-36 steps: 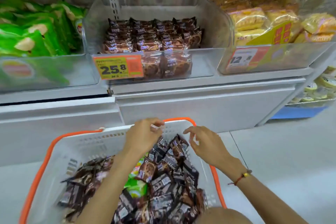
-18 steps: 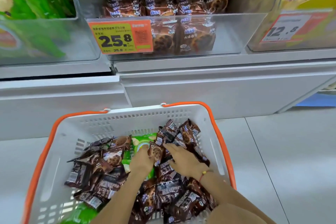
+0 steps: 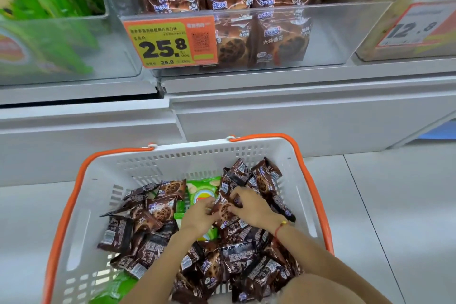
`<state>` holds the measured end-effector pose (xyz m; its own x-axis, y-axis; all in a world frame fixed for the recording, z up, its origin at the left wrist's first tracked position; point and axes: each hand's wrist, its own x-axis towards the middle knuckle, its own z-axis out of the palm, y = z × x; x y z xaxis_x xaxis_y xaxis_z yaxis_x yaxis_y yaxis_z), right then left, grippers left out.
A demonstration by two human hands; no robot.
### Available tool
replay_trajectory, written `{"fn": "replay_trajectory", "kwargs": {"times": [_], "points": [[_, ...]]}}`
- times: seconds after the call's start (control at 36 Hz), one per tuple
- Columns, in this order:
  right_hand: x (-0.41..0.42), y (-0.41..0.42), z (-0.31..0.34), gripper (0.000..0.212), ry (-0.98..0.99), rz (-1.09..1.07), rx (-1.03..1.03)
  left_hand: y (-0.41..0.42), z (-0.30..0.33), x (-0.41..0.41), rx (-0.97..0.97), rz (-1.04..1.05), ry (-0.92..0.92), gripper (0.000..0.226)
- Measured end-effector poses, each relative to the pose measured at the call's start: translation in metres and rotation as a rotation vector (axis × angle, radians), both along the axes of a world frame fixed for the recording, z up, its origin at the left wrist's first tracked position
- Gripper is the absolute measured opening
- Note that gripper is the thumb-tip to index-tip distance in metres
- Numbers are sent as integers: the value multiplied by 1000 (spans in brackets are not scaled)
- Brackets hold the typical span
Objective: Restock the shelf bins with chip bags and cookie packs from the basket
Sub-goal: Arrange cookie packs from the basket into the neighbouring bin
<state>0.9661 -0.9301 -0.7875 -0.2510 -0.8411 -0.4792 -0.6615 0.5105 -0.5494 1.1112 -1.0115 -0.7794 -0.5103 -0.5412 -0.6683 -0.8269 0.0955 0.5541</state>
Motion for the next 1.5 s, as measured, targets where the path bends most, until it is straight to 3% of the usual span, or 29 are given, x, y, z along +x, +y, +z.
{"fn": "replay_trajectory", "kwargs": {"times": [0.08, 0.17, 0.25, 0.42, 0.64, 0.72, 0.83, 0.97, 1.03, 1.11, 1.25, 1.5], "points": [[-10, 0, 16, 24, -123, -91, -50, -6, 21, -5, 23, -4, 148, 44], [-24, -3, 44, 30, -148, -148, -151, -13, 45, -13, 60, 45, 297, 42], [-37, -6, 83, 26, -191, -203, -317, -19, 76, -27, 77, 79, 446, 24], [-68, -4, 173, 24, -143, -261, -539, -32, 151, -60, -83, 27, 641, 14], [-97, 1, 284, 21, -70, -336, -948, -29, 260, -108, -291, -56, 841, 35], [-108, -2, 315, 22, -8, -331, -1082, -33, 297, -126, -367, -79, 913, 17], [-134, -13, 344, 17, 147, -337, -1172, -50, 340, -152, -428, -68, 928, 17], [-182, -27, 346, 39, 870, -396, -1057, -79, 369, -186, -482, 71, 875, 21], [-197, -32, 339, 49, 995, -394, -900, -91, 372, -201, -467, 113, 869, 22], [-210, -39, 323, 50, 1019, -387, -766, -103, 371, -224, -460, 109, 854, 32], [-215, -43, 309, 53, 1017, -442, -807, -110, 358, -261, -528, 19, 733, 46], [-216, -44, 306, 51, 1004, -448, -873, -129, 334, -285, -924, -400, 330, 50]]}}
